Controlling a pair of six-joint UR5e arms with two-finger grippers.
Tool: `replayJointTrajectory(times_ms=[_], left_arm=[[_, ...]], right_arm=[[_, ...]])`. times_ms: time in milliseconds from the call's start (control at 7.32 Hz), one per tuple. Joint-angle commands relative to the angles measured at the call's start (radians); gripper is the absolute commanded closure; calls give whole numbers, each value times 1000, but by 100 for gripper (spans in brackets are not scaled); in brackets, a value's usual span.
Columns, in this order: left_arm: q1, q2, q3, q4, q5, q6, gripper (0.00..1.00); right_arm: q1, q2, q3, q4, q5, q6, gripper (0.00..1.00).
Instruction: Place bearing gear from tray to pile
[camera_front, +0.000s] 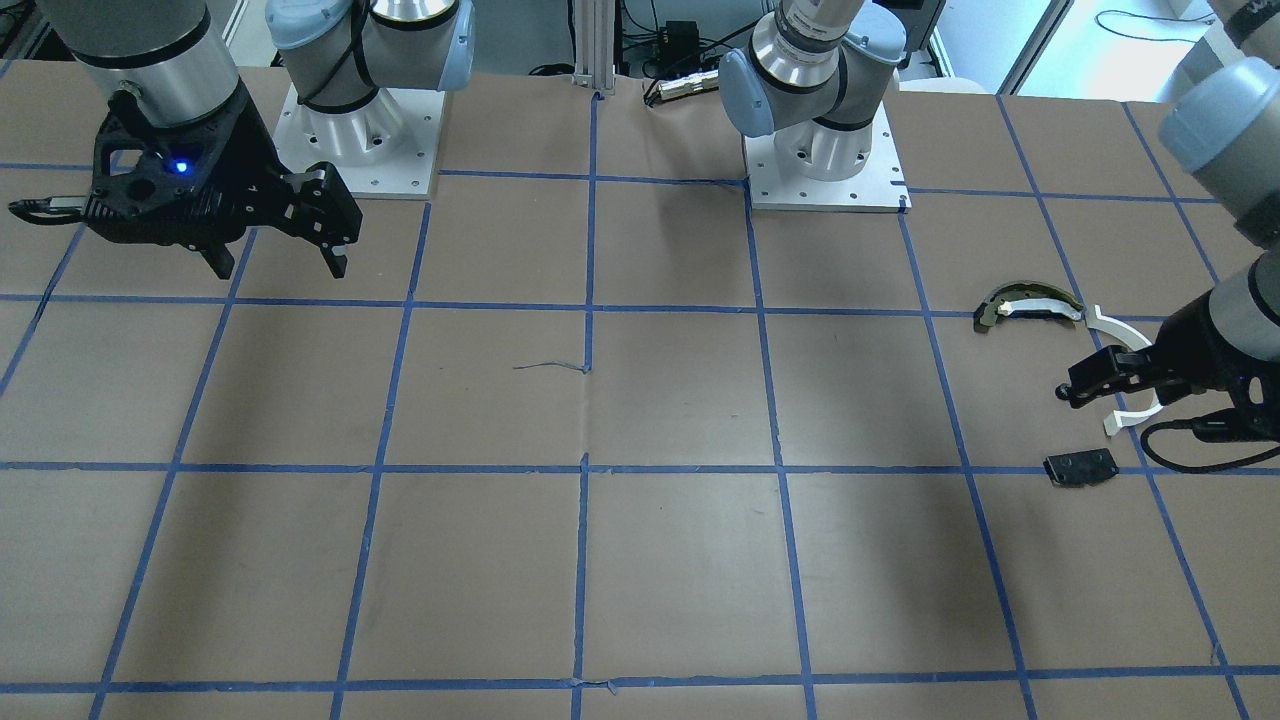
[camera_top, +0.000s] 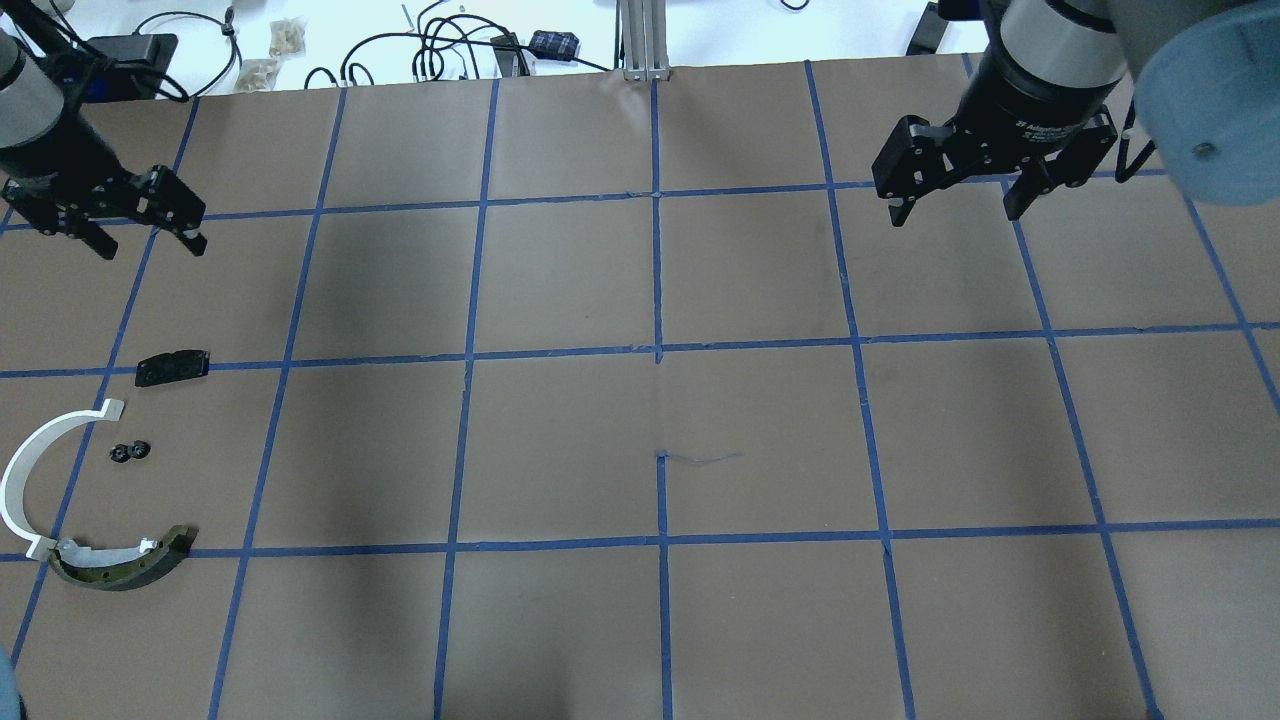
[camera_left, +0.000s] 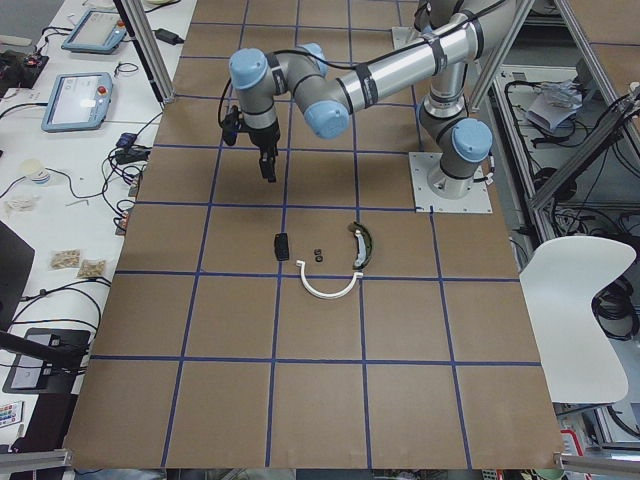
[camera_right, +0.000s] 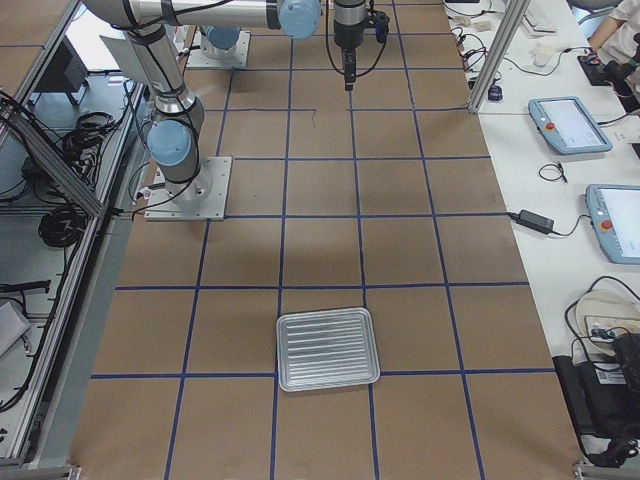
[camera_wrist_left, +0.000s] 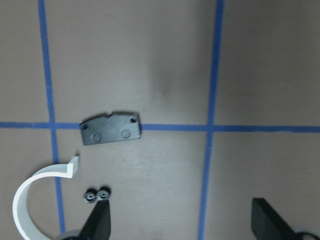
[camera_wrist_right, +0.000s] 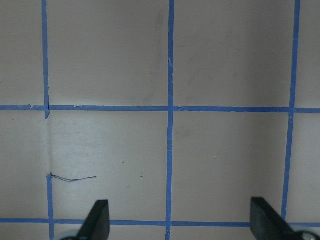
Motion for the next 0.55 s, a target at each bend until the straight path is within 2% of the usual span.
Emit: replayJointTrajectory(times_ms=[0,137,410], left_arm=[[-127,80,33,-54,-43,-171,0],[-190,121,28,-69,-47,-213,0],[-296,141,-11,-63,-40,-220,0]], right_arm=[[0,0,0,0,0,0,0],[0,0,0,0,0,0,0],[0,0,0,0,0,0,0]])
